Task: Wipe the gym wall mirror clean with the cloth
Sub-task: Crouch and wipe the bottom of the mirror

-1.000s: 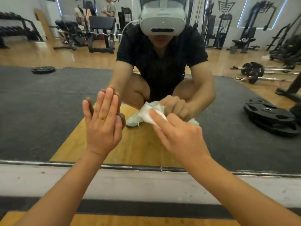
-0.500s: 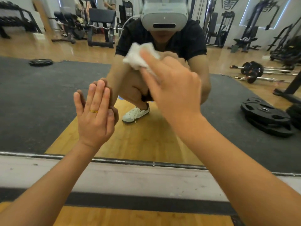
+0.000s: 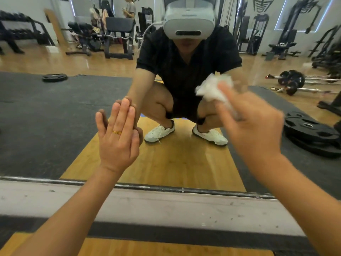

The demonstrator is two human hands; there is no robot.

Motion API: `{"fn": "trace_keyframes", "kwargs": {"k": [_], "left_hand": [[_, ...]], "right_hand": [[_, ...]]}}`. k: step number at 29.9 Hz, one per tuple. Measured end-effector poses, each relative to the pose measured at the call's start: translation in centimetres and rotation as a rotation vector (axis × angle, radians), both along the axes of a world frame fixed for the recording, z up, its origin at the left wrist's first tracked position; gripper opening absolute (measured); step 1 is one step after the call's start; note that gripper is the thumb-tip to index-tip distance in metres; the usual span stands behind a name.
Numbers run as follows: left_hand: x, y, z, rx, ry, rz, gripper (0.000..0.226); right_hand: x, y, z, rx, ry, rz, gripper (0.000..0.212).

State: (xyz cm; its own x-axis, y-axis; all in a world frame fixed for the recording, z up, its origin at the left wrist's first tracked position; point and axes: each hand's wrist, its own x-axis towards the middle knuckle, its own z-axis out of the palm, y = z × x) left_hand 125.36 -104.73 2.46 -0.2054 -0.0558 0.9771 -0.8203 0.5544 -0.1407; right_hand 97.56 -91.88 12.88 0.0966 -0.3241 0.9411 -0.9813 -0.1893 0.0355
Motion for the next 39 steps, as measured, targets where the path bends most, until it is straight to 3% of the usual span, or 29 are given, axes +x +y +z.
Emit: {"fn": "trace_keyframes", "kwargs": {"k": [3, 8, 13, 16, 19, 21, 25, 27, 30, 32, 36, 39], "left_hand": [[0.1, -0.1, -0.1, -0.014, -0.006, -0.005, 0.058], [-0.1, 0.0, 0.0, -0.025, -0.003, 0.000, 0.060], [-0.1, 0.1, 0.0, -0.020, -0.004, 0.003, 0.062], [0.0, 0.1, 0.1, -0.016, -0.011, 0.001, 0.062], [0.0, 0.0, -0.1, -0.017, -0.012, 0.015, 0.061], [0.0, -0.1, -0.1, -0.026, -0.010, 0.017, 0.062], [0.0, -0.1, 0.0, -0.023, -0.009, 0.008, 0.063], [0.1, -0.1, -0.2, -0.021, -0.011, 0.013, 0.063], [0.1, -0.1, -0.1, -0.022, -0.010, 0.023, 0.063], [0.0, -0.1, 0.1, -0.032, -0.016, 0.024, 0.063], [0.1, 0.0, 0.1, -0.015, -0.023, 0.011, 0.064], [0.1, 0.0, 0.1, -0.011, -0.030, 0.020, 0.064]], "right_hand": [[-0.7, 0.2, 0.2, -0.034, -0.071, 0.014, 0.036], [2.0, 0.3, -6.8, 0.145, 0.206, -0.021, 0.037], [-3.1, 0.4, -0.3, -0.075, -0.007, -0.035, 0.034], [-2.5, 0.5, -1.1, -0.071, -0.090, 0.043, 0.035], [0.1, 0.4, -6.1, 0.080, 0.126, 0.009, 0.036], [-0.8, 0.5, -5.6, 0.083, 0.214, 0.001, 0.033], [-5.4, 0.8, 0.2, -0.077, -0.018, 0.007, 0.033], [-4.5, 1.2, -0.7, -0.075, -0.062, 0.021, 0.030], [-1.2, 1.3, -7.0, 0.076, 0.237, -0.018, 0.030], [-2.2, 1.2, -7.5, 0.151, 0.360, 0.004, 0.033], [-6.5, 1.2, -1.5, -0.048, 0.083, -0.003, 0.035], [-5.3, 1.3, -2.6, -0.047, -0.031, 0.047, 0.035]]}}
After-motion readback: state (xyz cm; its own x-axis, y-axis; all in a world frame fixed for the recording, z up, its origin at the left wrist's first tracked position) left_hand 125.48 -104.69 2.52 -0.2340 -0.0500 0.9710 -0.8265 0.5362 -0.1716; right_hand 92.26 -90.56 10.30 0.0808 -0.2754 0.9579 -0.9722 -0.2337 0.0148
